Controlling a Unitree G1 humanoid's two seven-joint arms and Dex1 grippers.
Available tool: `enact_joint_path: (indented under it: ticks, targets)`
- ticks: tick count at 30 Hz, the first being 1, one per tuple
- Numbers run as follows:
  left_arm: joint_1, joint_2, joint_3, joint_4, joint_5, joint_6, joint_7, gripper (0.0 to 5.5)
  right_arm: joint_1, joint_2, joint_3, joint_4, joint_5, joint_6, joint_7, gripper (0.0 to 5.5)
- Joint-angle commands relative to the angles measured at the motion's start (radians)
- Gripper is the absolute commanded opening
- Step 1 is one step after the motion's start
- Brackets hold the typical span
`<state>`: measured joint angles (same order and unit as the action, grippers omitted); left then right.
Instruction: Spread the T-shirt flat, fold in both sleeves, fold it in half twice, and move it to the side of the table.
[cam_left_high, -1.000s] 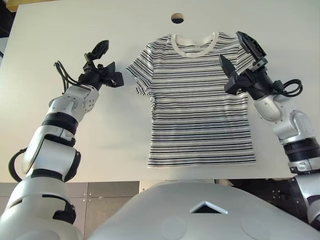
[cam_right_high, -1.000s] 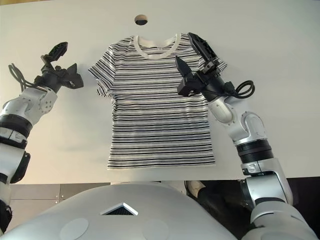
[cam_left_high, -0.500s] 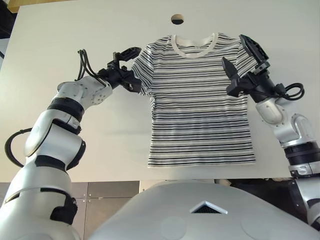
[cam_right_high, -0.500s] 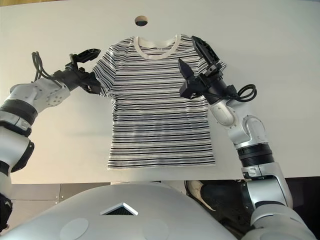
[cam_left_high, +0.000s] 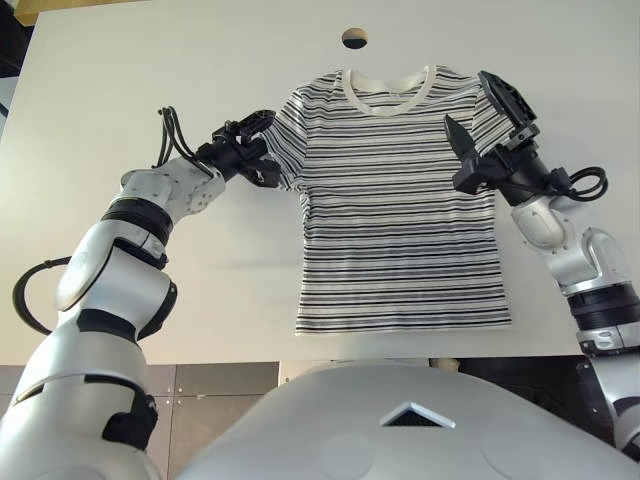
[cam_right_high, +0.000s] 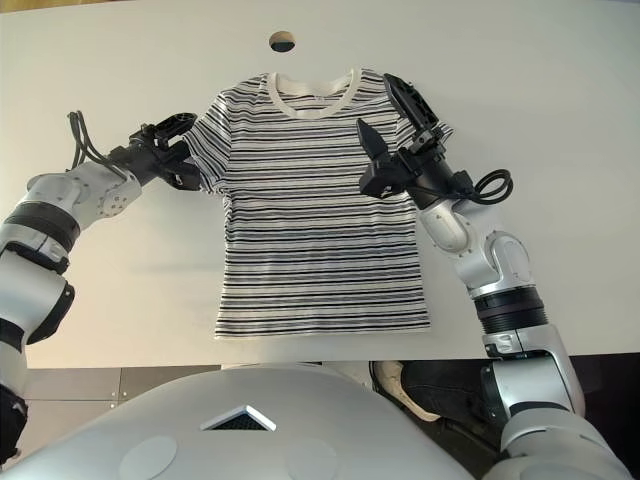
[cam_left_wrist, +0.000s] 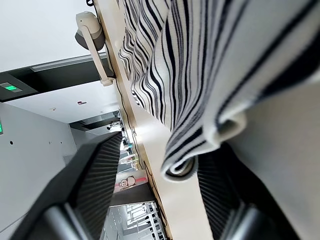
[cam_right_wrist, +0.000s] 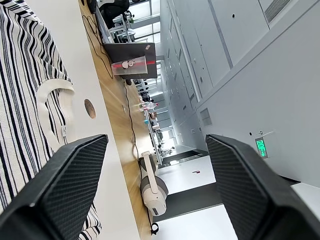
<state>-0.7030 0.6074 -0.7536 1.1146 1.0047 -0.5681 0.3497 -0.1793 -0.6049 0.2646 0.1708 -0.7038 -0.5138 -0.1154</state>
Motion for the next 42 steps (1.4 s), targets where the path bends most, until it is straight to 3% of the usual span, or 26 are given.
enact_joint_path:
  ticks: [1, 13, 27, 39, 42]
  targets:
    - [0.021, -0.01, -0.019, 0.022, 0.008, 0.008, -0.023, 1.83, -0.001, -0.008, -0.007, 0.003, -0.006, 0.002, 0.012, 3.61]
    - [0.042, -0.018, -0.006, 0.021, -0.015, 0.03, 0.016, 0.12, 0.003, -0.014, -0.026, 0.034, -0.01, 0.009, -0.017, 3.61]
    - [0.061, -0.078, 0.077, -0.069, -0.092, 0.047, 0.184, 0.12, -0.001, -0.025, -0.059, 0.091, 0.002, 0.001, -0.051, 3.61]
    - [0.023, -0.185, 0.066, -0.061, -0.087, 0.041, 0.17, 0.12, -0.017, -0.015, -0.052, 0.149, 0.005, -0.006, -0.057, 3.61]
    - [0.003, -0.21, 0.074, -0.062, -0.097, 0.056, 0.167, 0.66, -0.026, -0.013, -0.051, 0.187, 0.006, -0.009, -0.066, 3.61]
